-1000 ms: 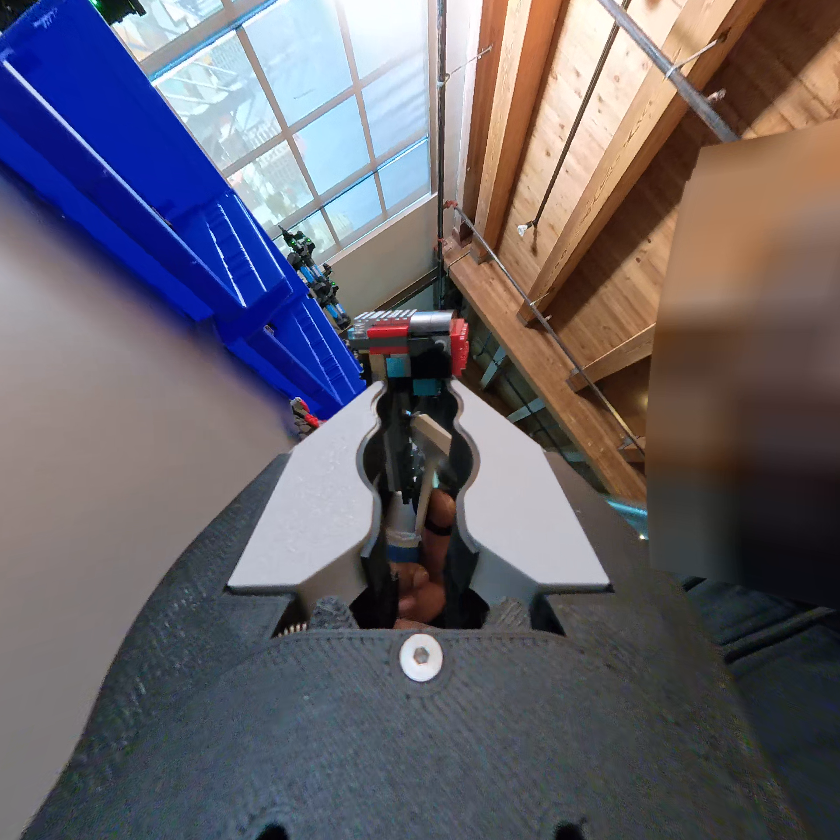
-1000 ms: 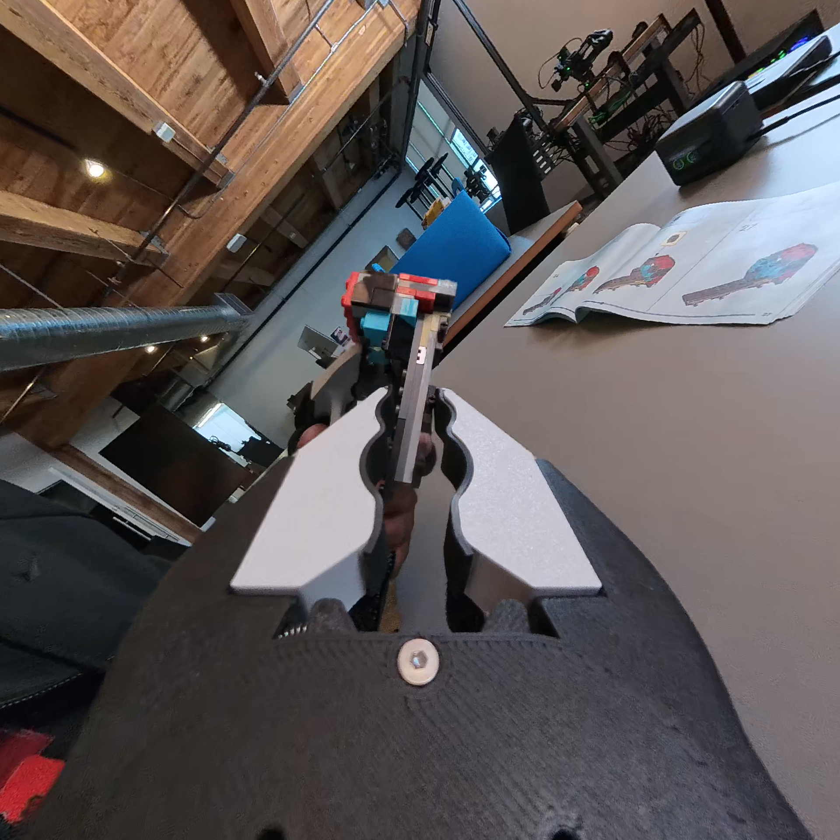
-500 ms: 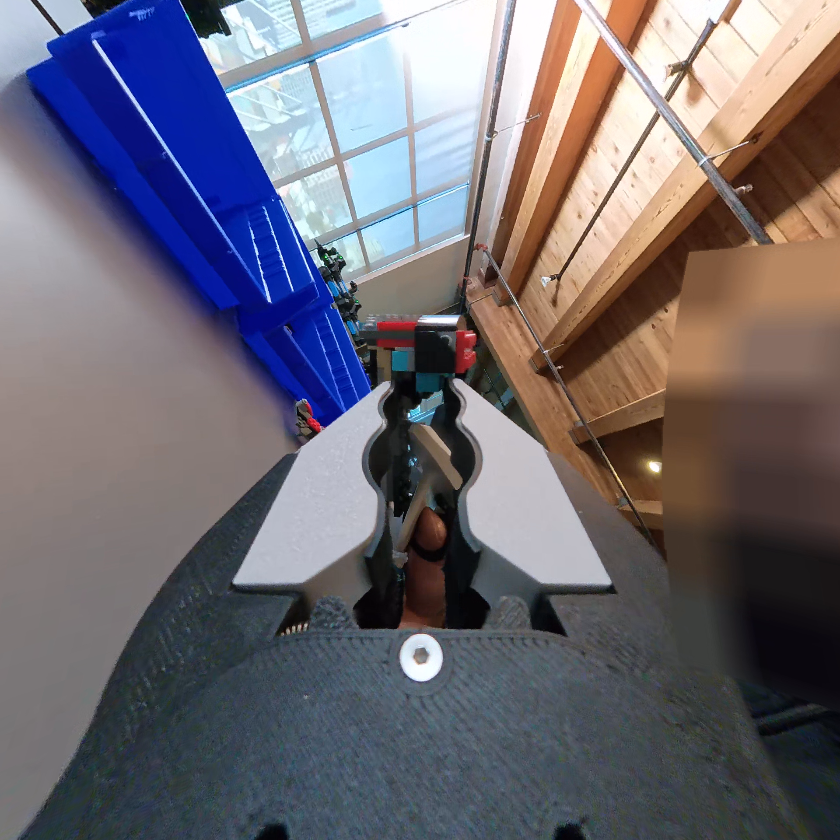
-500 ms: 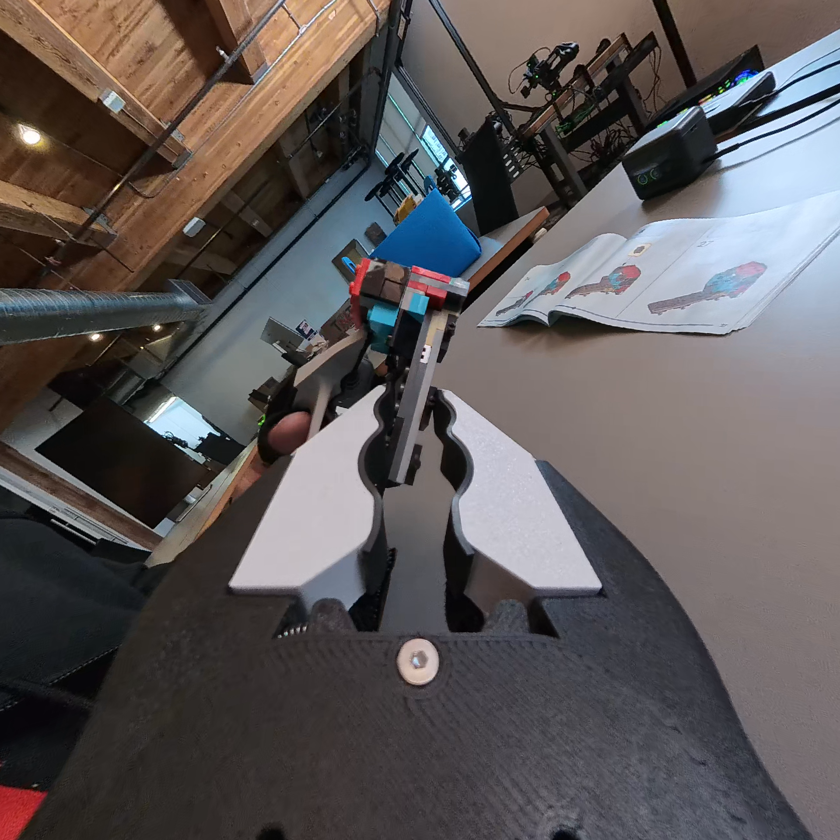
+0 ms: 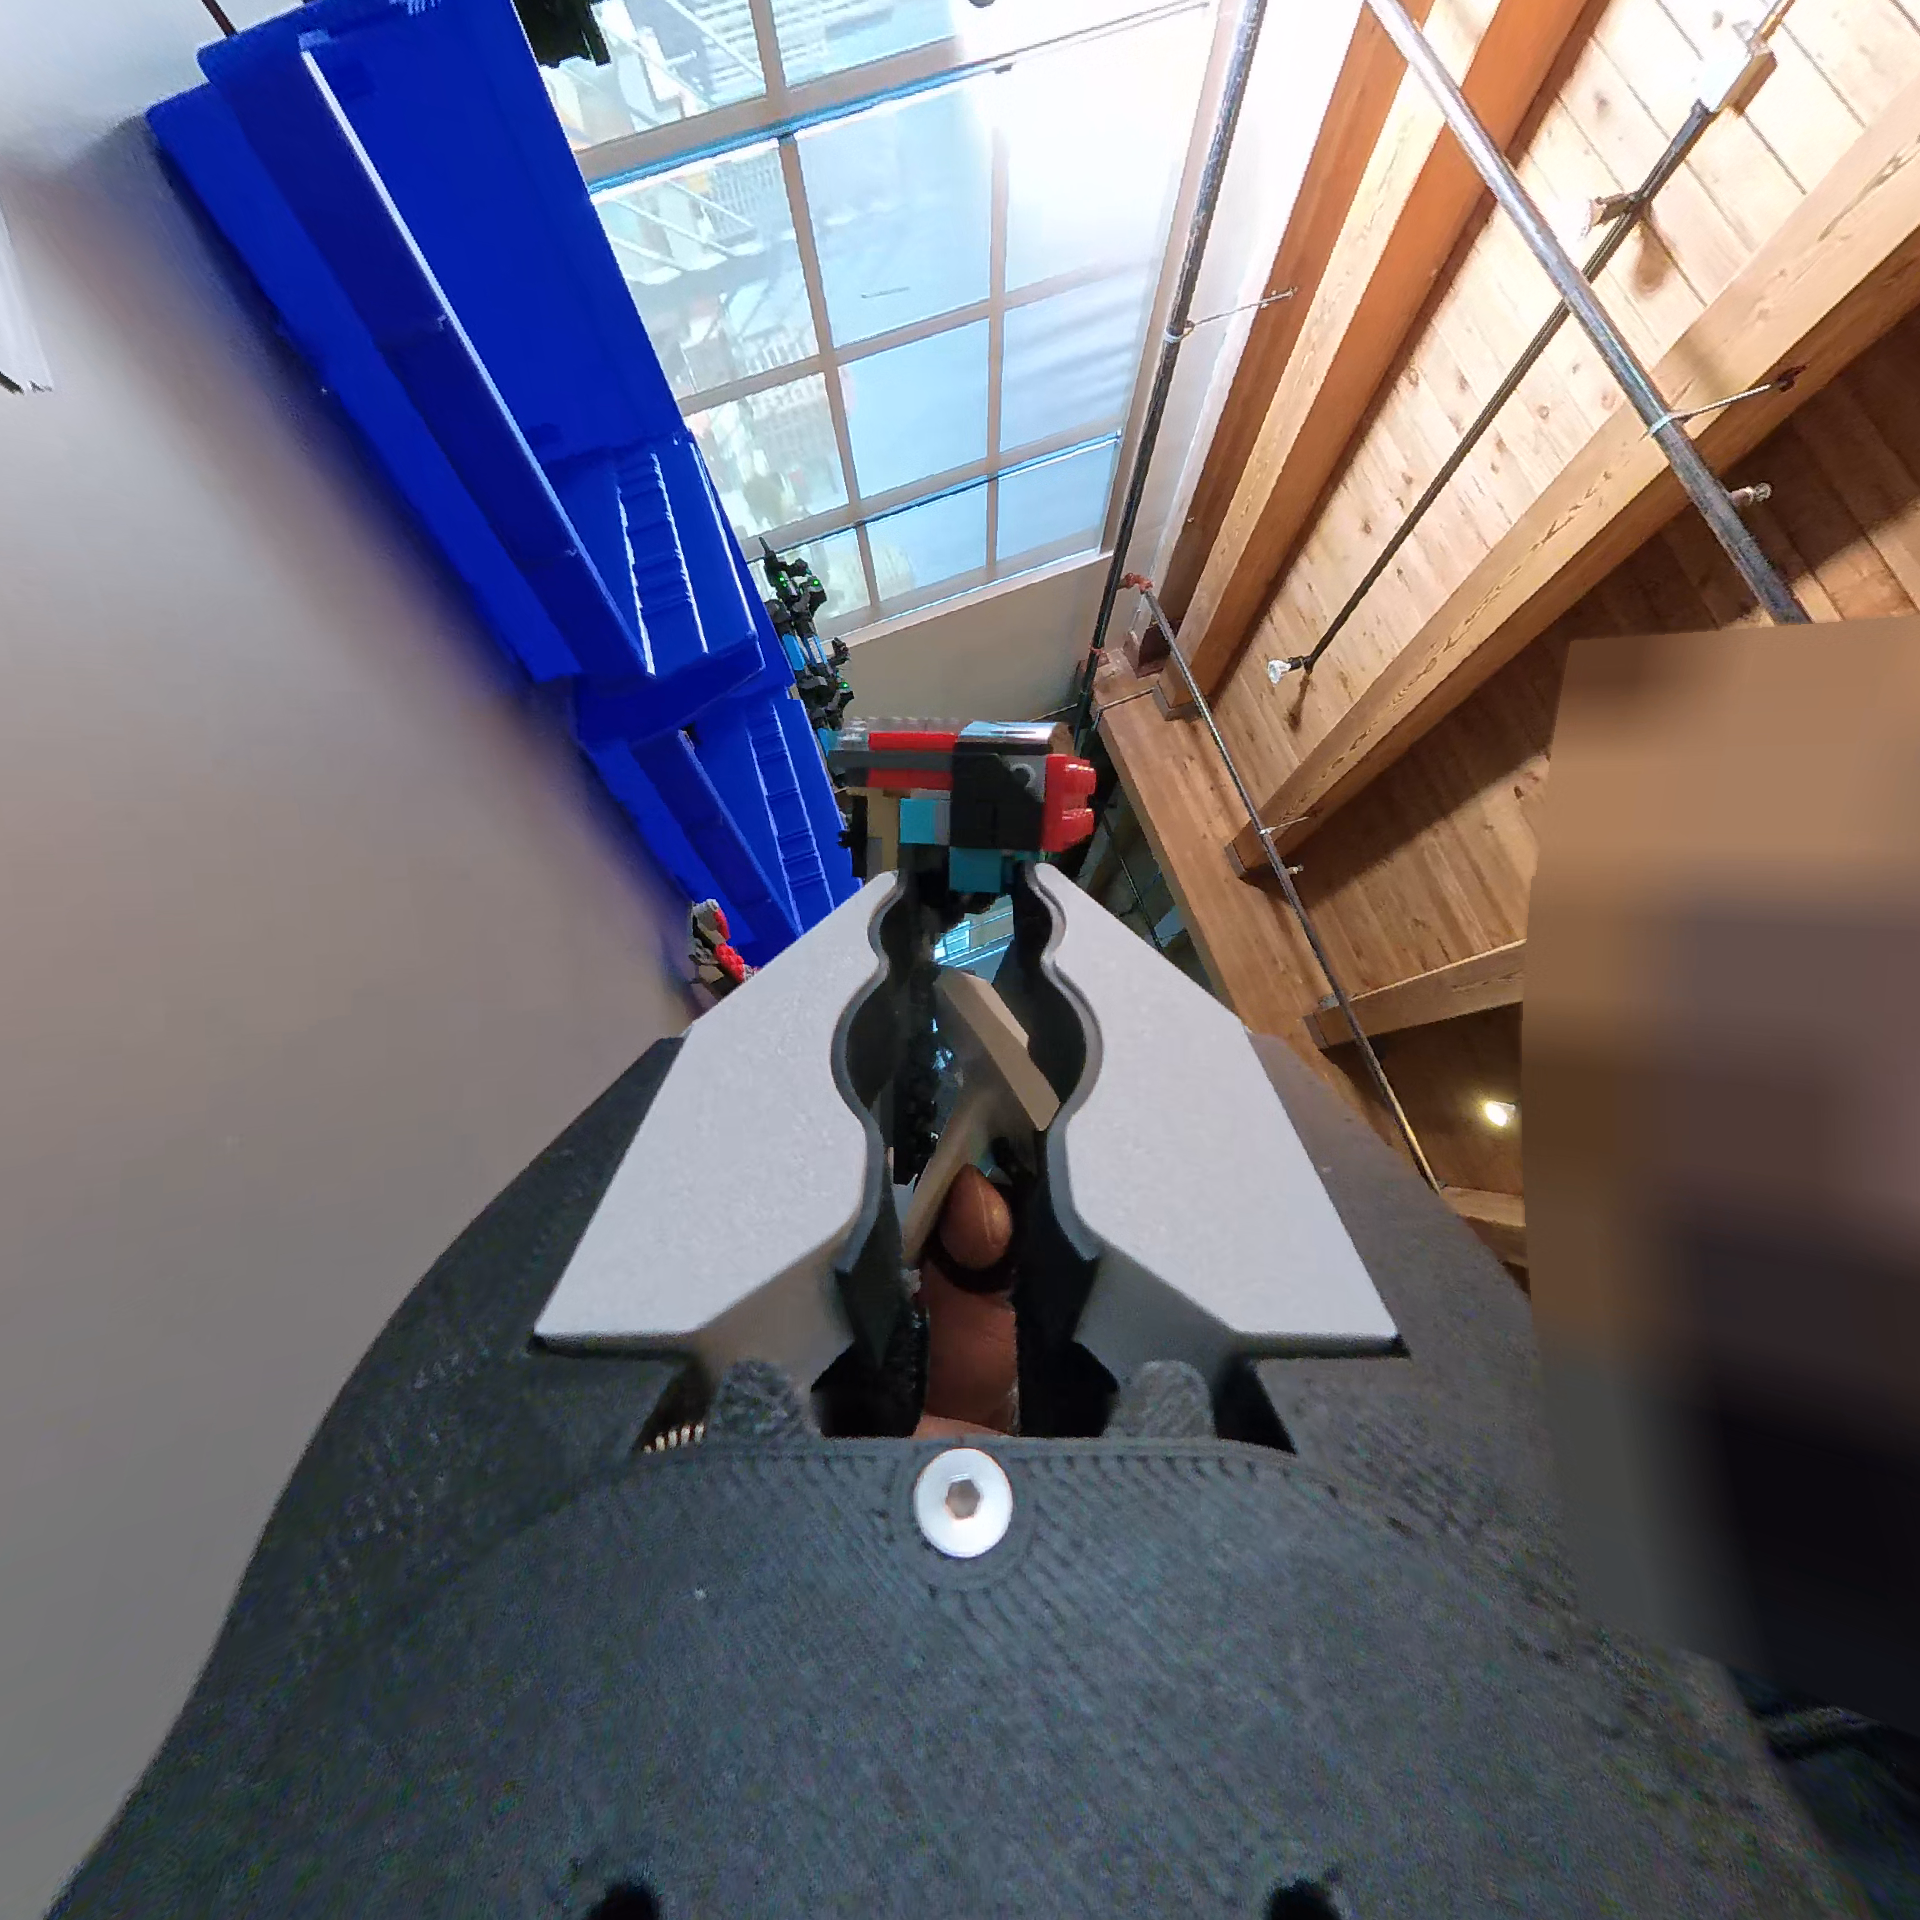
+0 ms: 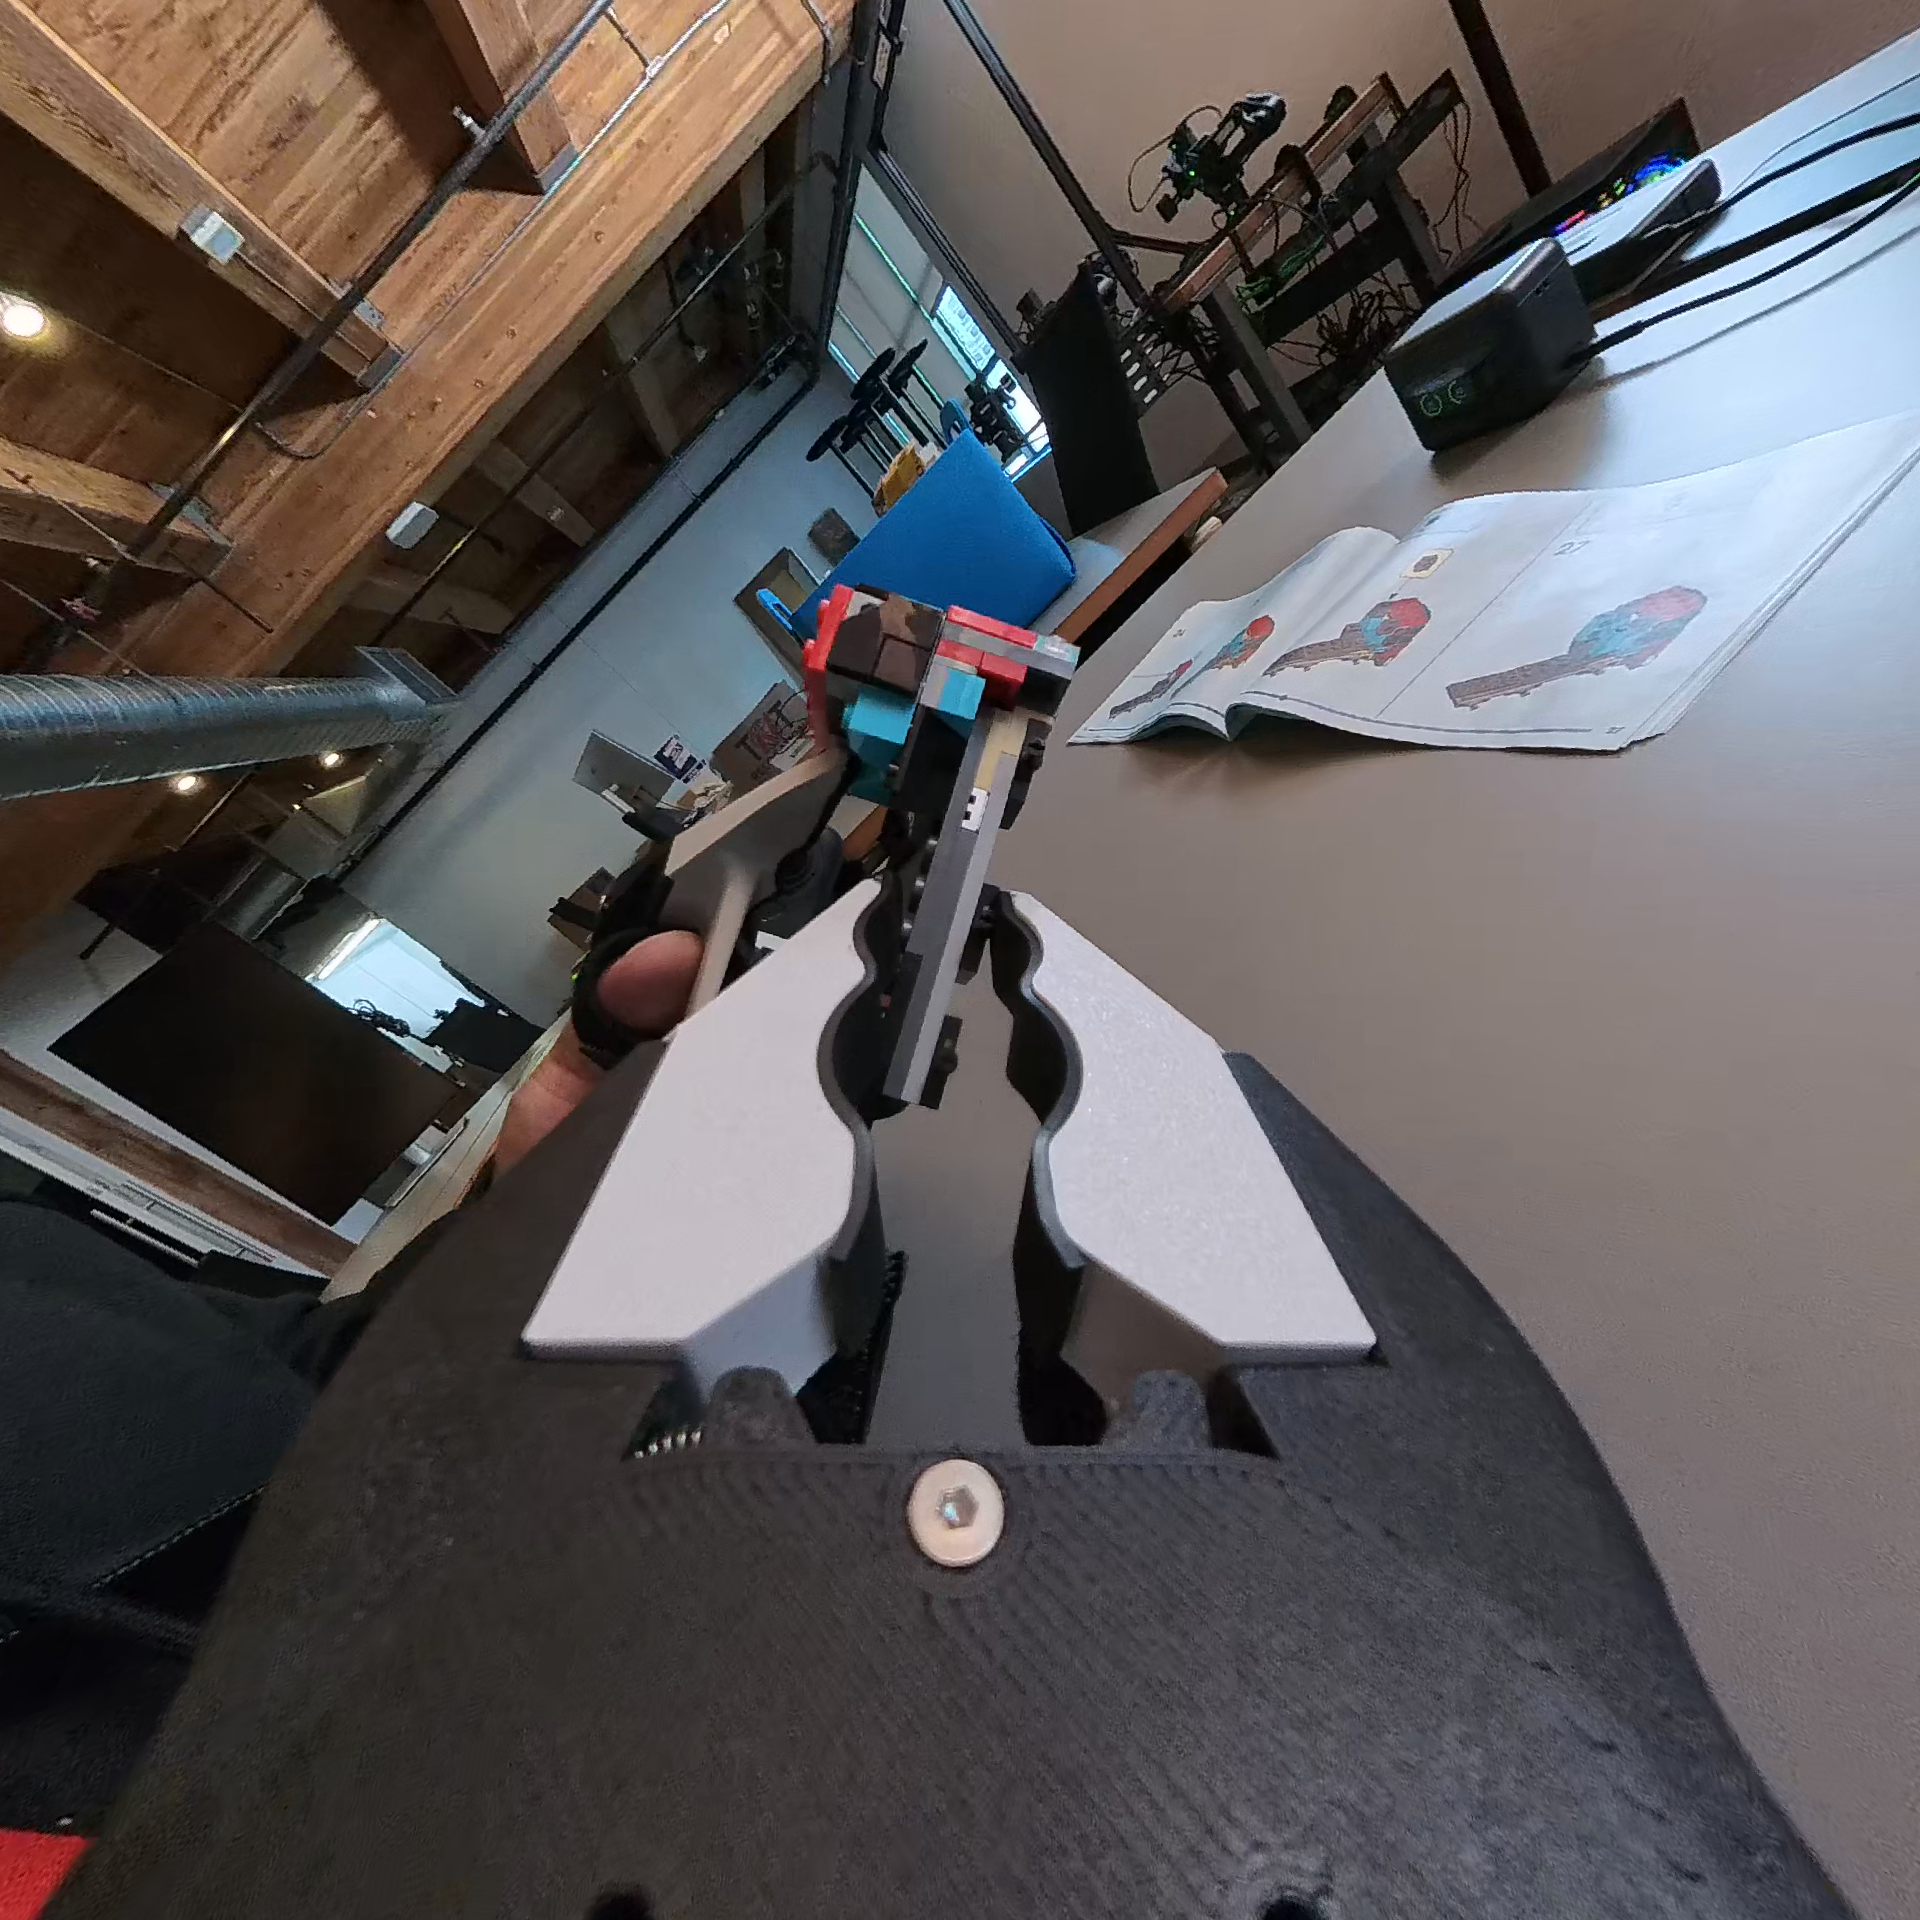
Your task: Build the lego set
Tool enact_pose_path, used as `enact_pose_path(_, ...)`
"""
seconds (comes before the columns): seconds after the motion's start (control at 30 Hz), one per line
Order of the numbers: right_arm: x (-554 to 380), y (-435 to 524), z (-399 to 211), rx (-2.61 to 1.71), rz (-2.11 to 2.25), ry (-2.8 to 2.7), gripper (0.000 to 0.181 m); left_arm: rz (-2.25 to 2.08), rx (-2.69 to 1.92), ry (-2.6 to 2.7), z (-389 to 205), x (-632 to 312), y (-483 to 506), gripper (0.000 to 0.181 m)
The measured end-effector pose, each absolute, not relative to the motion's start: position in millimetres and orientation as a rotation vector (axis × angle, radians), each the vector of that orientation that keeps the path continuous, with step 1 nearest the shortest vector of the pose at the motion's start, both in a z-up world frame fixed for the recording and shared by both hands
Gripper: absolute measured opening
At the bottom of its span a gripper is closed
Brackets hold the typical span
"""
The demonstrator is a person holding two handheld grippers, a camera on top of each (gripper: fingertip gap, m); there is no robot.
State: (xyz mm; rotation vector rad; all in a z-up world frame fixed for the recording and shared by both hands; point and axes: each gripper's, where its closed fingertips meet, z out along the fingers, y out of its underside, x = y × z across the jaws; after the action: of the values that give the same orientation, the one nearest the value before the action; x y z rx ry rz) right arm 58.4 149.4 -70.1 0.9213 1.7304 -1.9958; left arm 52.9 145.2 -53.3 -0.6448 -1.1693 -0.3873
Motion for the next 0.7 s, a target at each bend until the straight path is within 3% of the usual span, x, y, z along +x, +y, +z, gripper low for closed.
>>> enact_pose_path(0.47, 52, 149, -77, 1.032, -1.935, 1.593, 0.014, -0.405, -0.669, -1.222, -59, 49, 146, 0.020)
enact_pose_path(0.6, 46, 152, -82, 1.138, -1.868, 1.396, 0.015, -0.407, -0.643, -1.256, -65, 47, 143, 0.045)
enact_pose_path(0.7, 46, 152, -82, 1.159, -1.797, 1.237, 0.015, -0.418, -0.626, -1.279, -70, 47, 141, 0.046)
